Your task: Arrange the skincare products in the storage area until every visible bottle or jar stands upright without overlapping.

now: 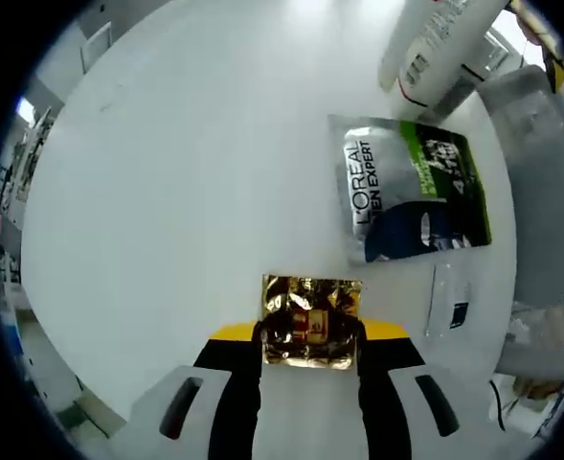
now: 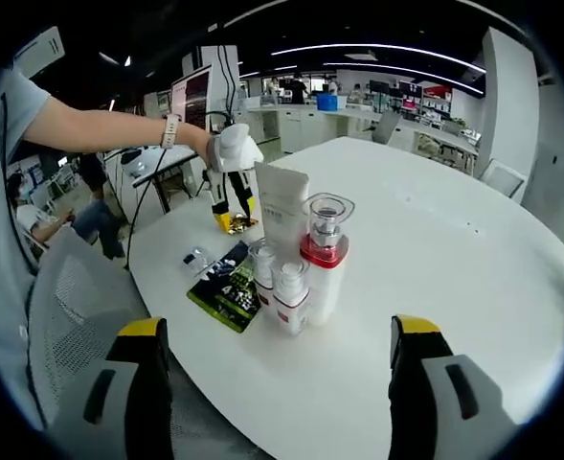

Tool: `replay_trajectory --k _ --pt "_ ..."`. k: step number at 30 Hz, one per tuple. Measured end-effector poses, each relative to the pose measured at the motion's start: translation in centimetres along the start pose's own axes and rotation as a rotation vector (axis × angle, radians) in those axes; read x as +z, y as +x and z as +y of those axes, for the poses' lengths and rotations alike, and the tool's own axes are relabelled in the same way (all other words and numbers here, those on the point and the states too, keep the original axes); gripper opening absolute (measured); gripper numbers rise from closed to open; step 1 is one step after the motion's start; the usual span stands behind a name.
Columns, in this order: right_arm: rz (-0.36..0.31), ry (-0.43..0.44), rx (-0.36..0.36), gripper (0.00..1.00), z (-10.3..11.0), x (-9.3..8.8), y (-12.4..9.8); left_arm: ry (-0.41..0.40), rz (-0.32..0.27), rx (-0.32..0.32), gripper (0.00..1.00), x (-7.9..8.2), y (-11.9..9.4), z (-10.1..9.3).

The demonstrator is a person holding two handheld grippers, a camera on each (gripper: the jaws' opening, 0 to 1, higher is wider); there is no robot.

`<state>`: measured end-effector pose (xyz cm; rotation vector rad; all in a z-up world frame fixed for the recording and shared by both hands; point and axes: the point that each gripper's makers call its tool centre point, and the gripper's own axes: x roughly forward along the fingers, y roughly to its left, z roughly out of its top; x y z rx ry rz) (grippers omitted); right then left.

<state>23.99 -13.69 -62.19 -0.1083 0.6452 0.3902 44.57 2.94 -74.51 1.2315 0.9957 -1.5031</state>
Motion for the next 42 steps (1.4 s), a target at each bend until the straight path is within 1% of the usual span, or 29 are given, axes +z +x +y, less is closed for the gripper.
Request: replay_trajectory --k 2,5,7,11,14,17,21,25,27,32,36,42 --pt "-0.004 -0.001 0.004 0.96 0.1 0.1 0.0 -0.002 -0.003 0.001 0.36 0.0 -0.1 -0.5" --pt "-0.006 -0.006 0.002 0.96 0.1 0.3 -0.1 0.005 -0.008 0.004 0.36 0.0 0.3 -0.2" --pt "-0.007 -0.008 0.001 0.96 0.1 0.4 -0.2 0.013 -0.015 0.003 0.36 0.0 0.4 -0.5" --pt "-0.004 -0.014 0.006 0.96 0.3 0.4 -0.2 0.001 -0.033 0.011 0.36 0.1 0.5 -0.9" --pt "-0.005 -0.017 0.012 0.96 0.4 0.4 -0.1 -0.003 -0.044 0.0 0.36 0.4 0.6 -1.2" --pt "-0.004 -0.019 0.016 0.96 0.5 0.4 -0.1 -0.007 -0.041 0.003 0.36 0.6 0.7 -1.0" --pt "-0.004 -0.021 0.016 0.96 0.5 0.4 -0.1 -0.019 -0.073 -0.019 0.36 1.5 0.8 -1.0" --pt "-0.002 -0.017 0.012 0.96 0.3 0.2 -0.2 -0.024 -0.08 -0.021 0.36 2.0 1.0 -0.5" --pt "0.001 -0.013 0.011 0.96 0.3 0.0 -0.3 -0.039 -0.085 -0.025 0.36 2.2 1.1 -0.3" --pt "0.006 -0.006 0.009 0.96 0.2 -0.3 -0.3 -0.048 -0.103 -0.01 0.36 2.9 1.3 0.2" --pt "0.007 -0.004 0.007 0.96 0.1 -0.4 -0.4 -0.055 -0.126 -0.016 0.36 3.7 1.4 0.3" --pt "0.005 -0.005 0.006 0.95 -0.1 -0.4 -0.5 -0.054 -0.128 0.003 0.36 4.3 1.6 0.7"
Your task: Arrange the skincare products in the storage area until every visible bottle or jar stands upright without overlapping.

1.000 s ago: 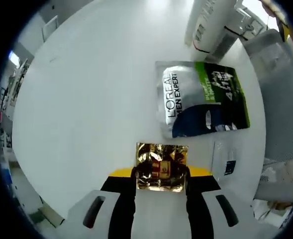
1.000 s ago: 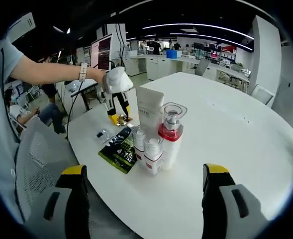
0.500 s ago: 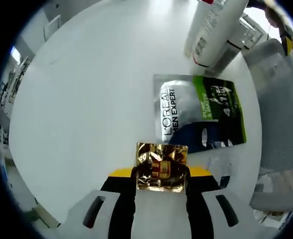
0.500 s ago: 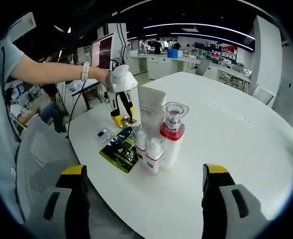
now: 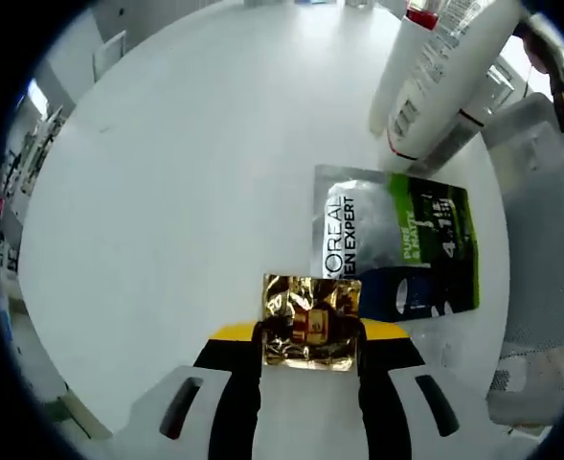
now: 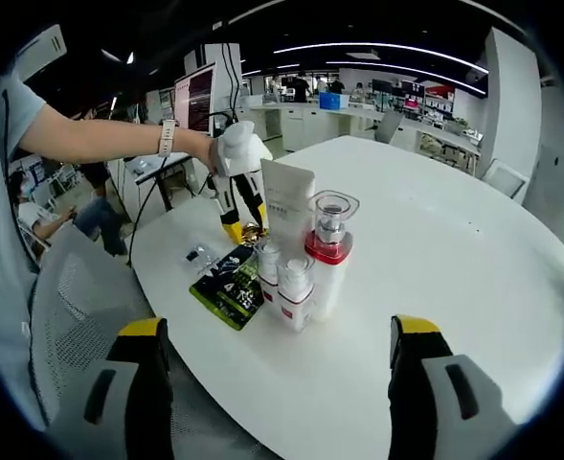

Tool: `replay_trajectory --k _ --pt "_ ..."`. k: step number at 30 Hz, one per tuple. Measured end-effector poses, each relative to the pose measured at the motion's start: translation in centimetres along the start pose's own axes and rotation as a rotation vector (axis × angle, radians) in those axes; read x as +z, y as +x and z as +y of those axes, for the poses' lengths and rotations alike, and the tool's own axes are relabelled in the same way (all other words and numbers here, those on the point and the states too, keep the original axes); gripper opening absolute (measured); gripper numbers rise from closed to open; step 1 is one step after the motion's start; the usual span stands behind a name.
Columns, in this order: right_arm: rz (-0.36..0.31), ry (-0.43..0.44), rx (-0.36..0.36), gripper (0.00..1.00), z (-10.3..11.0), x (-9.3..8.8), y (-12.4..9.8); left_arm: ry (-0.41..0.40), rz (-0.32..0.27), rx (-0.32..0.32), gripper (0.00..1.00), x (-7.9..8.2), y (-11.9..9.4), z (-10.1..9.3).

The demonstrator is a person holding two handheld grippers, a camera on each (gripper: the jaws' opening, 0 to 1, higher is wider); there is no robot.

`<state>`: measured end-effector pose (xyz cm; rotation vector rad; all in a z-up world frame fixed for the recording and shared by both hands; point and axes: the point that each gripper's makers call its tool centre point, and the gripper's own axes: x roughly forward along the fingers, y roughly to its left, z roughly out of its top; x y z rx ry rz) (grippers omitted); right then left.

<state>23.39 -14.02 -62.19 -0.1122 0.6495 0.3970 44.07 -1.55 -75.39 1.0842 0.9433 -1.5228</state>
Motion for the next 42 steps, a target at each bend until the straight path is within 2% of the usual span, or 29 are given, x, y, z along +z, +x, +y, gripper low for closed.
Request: replay_trajectory --k 10,14,19,27,34,37,42 --pt "0.0 -0.004 0.0 0.95 -0.1 0.0 0.0 -0.007 -0.028 0.016 0.36 0.7 -0.4 0.3" --pt "0.002 -0.006 0.0 0.95 -0.1 -0.1 0.1 -0.004 -0.006 0.028 0.36 -0.2 -0.9 0.5" --pt "-0.006 -0.011 0.003 0.96 0.0 0.2 0.2 0.01 0.037 0.033 0.36 -1.9 -1.5 -0.1" --pt "-0.012 -0.023 0.002 0.96 0.0 0.5 0.3 0.029 0.082 0.034 0.36 -3.5 -1.5 -1.2" --pt "-0.011 -0.029 0.006 0.96 0.3 0.6 0.3 0.041 0.094 0.029 0.36 -3.9 -1.2 -2.3" --pt "-0.012 -0.031 0.007 0.96 0.3 0.6 0.3 0.071 0.109 0.022 0.36 -4.0 -1.1 -2.8" --pt "-0.01 -0.033 0.009 0.96 0.5 0.6 0.3 0.07 0.106 0.024 0.37 -3.8 -1.1 -2.8"
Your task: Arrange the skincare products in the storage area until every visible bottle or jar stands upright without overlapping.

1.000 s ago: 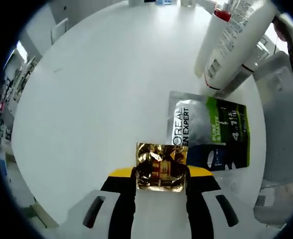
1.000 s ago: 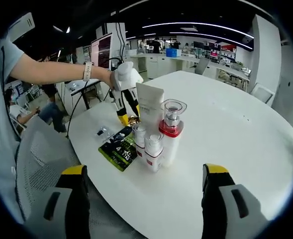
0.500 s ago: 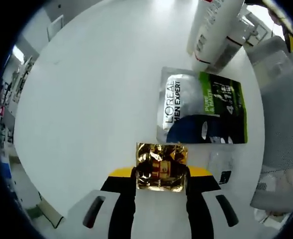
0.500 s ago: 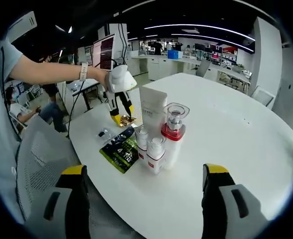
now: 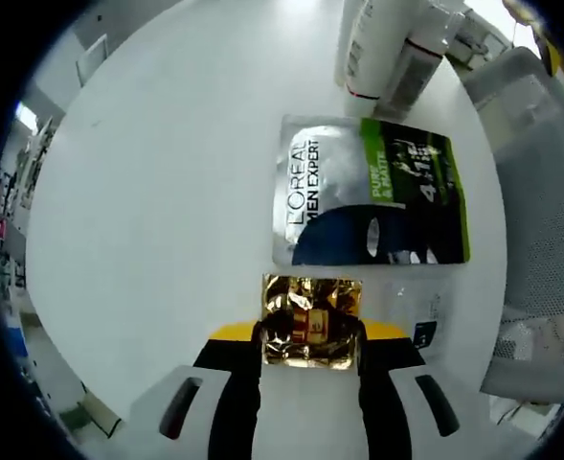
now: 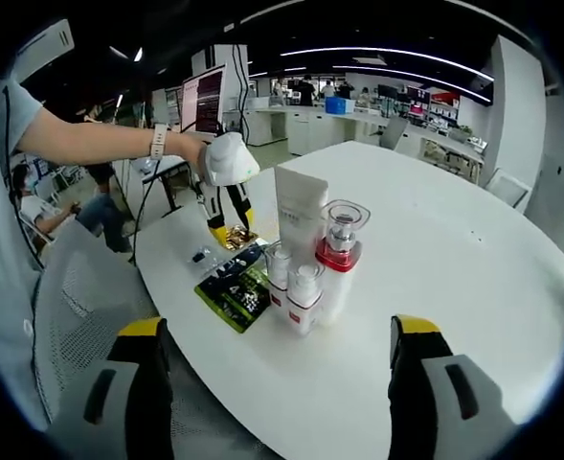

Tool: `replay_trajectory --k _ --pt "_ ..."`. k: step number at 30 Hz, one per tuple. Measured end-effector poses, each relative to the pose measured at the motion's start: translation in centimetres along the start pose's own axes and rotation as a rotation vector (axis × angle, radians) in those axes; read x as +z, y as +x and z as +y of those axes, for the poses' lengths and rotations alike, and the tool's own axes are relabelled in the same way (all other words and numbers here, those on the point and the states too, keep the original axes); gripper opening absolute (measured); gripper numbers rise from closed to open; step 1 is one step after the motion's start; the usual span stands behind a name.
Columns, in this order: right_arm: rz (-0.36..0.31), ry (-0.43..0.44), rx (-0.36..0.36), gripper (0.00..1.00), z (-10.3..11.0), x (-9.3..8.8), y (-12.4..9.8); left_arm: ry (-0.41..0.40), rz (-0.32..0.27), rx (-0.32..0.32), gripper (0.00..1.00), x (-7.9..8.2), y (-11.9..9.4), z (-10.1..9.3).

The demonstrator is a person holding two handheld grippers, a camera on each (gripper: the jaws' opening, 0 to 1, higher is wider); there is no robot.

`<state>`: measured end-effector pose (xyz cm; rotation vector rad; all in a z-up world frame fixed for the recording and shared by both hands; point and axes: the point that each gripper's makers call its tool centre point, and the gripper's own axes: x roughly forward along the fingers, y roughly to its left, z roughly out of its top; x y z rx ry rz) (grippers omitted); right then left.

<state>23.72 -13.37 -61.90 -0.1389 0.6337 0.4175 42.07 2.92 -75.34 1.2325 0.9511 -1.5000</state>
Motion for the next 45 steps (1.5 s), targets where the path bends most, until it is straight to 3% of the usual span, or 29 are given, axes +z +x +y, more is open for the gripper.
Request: replay_trajectory --k 7,25,45 --pt "-0.001 -0.002 -0.002 0.96 0.0 0.0 0.0 0.032 0.016 0.01 0.37 0.0 0.0 -0.2" --pt "-0.015 0.003 -0.009 0.96 0.4 -0.3 -0.7 0.025 0.017 0.015 0.37 0.0 -0.2 -0.9" --pt "-0.052 -0.013 -0.024 0.97 0.3 0.9 -1.0 -0.015 -0.056 0.067 0.38 0.9 -2.6 -1.3"
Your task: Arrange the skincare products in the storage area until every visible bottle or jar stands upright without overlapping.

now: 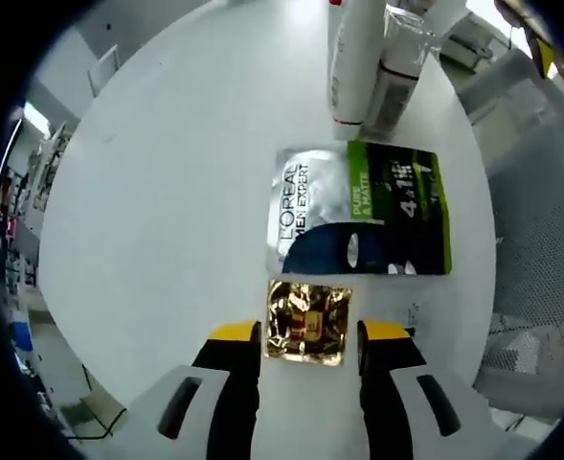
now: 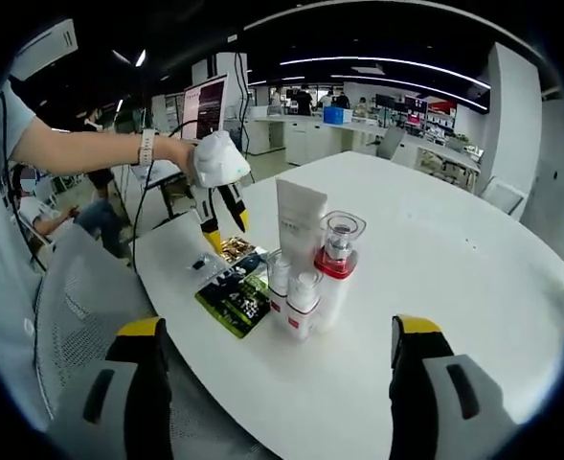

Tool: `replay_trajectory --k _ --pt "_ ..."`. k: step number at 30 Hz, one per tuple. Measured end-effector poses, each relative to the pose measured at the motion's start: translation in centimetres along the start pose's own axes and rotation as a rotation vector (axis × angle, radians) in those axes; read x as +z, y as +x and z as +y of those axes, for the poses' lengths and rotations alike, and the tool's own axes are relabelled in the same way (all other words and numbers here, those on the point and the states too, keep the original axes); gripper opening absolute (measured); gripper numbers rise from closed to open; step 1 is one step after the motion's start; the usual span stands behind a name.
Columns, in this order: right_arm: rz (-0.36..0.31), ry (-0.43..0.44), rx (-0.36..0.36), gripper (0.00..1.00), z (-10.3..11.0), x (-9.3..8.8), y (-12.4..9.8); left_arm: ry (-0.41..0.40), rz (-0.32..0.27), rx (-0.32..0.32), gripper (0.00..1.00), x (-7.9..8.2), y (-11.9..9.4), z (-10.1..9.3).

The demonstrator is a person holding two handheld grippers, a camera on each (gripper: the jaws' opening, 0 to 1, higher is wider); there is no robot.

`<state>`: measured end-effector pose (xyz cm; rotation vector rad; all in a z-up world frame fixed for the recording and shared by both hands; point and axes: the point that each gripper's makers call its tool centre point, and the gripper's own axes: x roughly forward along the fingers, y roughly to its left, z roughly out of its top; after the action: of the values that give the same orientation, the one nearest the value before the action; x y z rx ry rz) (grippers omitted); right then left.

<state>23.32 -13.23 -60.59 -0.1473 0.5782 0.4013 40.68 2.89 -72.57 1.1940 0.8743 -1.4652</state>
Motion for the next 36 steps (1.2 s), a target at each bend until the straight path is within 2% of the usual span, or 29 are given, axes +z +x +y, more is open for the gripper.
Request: replay_trajectory --k 9,14,17,23,29,36 --pt "-0.036 0.0 -0.002 0.99 0.2 1.0 0.0 -0.072 -0.107 0.047 0.42 1.0 -1.9 -1.0" --pt "-0.05 -0.013 -0.017 1.0 0.1 1.5 0.0 -0.087 -0.136 0.063 0.45 1.1 -2.6 -1.8" --pt "-0.047 -0.021 -0.021 1.0 0.1 1.6 0.0 -0.116 -0.184 0.081 0.47 1.6 -3.3 -2.3" --pt "-0.055 -0.02 -0.02 1.0 0.2 1.9 0.0 -0.151 -0.25 0.091 0.56 2.2 -4.5 -3.4" --pt "-0.058 -0.022 -0.01 1.0 0.6 2.1 0.2 -0.151 -0.275 0.122 0.67 2.6 -5.4 -4.3" --pt "-0.081 -0.02 -0.019 1.0 0.6 2.8 0.1 -0.194 -0.359 0.16 0.76 3.2 -7.3 -4.8"
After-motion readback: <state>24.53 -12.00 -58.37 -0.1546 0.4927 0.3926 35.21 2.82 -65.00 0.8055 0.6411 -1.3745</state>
